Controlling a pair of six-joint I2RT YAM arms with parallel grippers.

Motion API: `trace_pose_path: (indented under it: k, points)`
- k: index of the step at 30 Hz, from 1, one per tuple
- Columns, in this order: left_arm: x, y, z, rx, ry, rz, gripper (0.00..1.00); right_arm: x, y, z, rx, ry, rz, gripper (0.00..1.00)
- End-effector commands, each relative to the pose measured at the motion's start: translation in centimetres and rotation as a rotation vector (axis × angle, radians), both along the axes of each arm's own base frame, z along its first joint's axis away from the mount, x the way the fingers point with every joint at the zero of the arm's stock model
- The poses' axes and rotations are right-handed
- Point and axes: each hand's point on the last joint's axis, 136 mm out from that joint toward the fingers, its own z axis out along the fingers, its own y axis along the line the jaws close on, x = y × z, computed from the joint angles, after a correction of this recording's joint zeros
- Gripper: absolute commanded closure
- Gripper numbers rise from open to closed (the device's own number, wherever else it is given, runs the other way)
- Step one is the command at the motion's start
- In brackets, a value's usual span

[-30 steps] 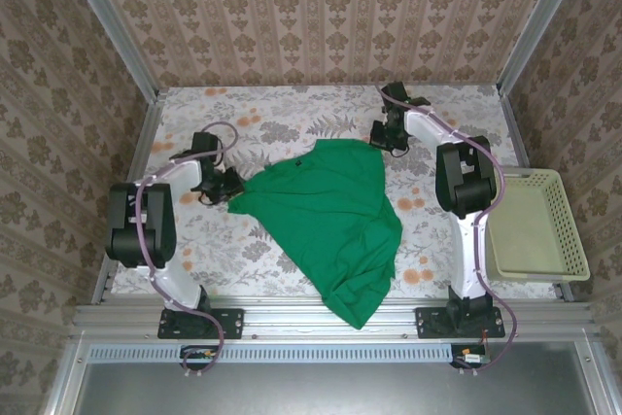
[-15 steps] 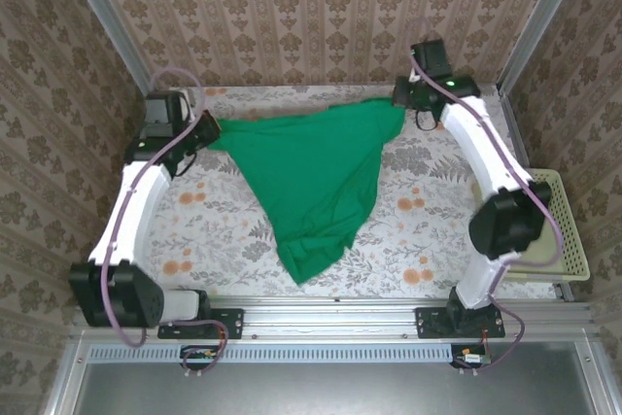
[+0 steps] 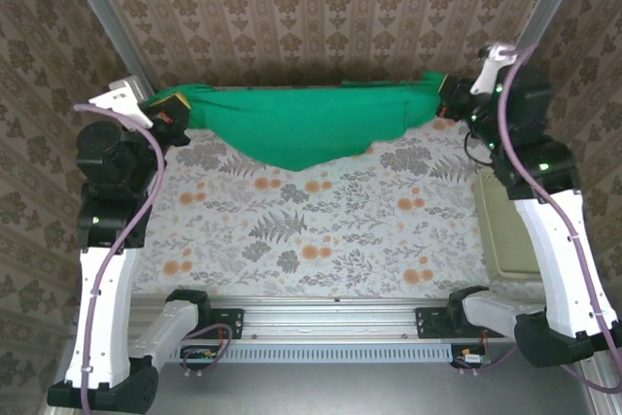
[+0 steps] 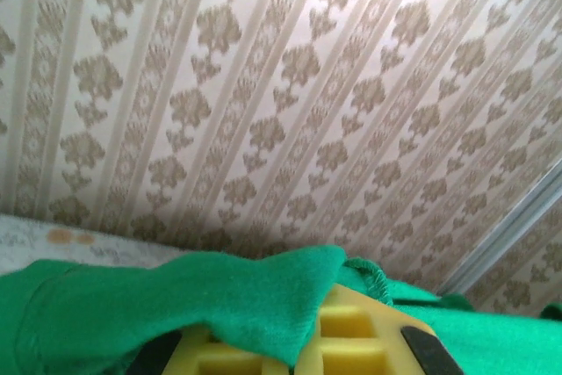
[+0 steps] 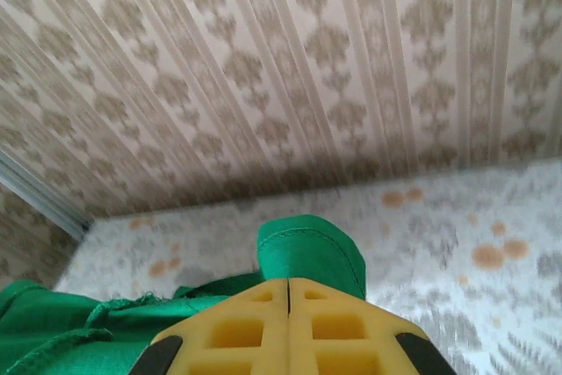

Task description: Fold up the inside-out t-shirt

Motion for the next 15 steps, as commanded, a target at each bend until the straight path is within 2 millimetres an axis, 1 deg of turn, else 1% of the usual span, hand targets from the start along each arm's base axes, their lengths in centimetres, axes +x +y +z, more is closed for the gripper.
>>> trace_pose_path:
  k: [1, 3, 5, 6, 9, 12, 15]
  points:
    - [4.1, -1.1, -11.9, 0.049, 0.369, -0.022, 1.00, 2.0, 1.6, -12.4, 0.013, 0.302, 0.003, 1.00]
    - [4.5, -1.2, -18.3, 0.068, 0.573, -0.021, 1.00, 1.7, 1.9, -18.4, 0.017, 0.451, -0.017, 1.00]
    - [4.0, -2.1, -23.1, 0.064, 0.701, -0.062, 1.00, 0.7, 2.0, -23.3, 0.007, 0.570, -0.036, 1.00]
    - [3.4, -2.4, -25.4, 0.054, 0.762, -0.068, 1.00, -0.1, 1.9, -25.5, 0.002, 0.626, -0.054, 1.00]
    - [1.0, -2.4, -31.2, 0.047, 0.889, -0.056, 1.00, -2.8, 1.8, -31.1, 0.022, 0.768, -0.087, 1.00]
    - [-1.6, -1.7, -35.6, 0.044, 0.983, -0.020, 1.00, -5.6, 1.8, -35.2, 0.055, 0.873, -0.120, 1.00]
    - [-3.4, -1.5, -37.8, 0.029, 1.021, -0.015, 1.00, -7.5, 1.6, -37.6, 0.089, 0.939, -0.155, 1.00]
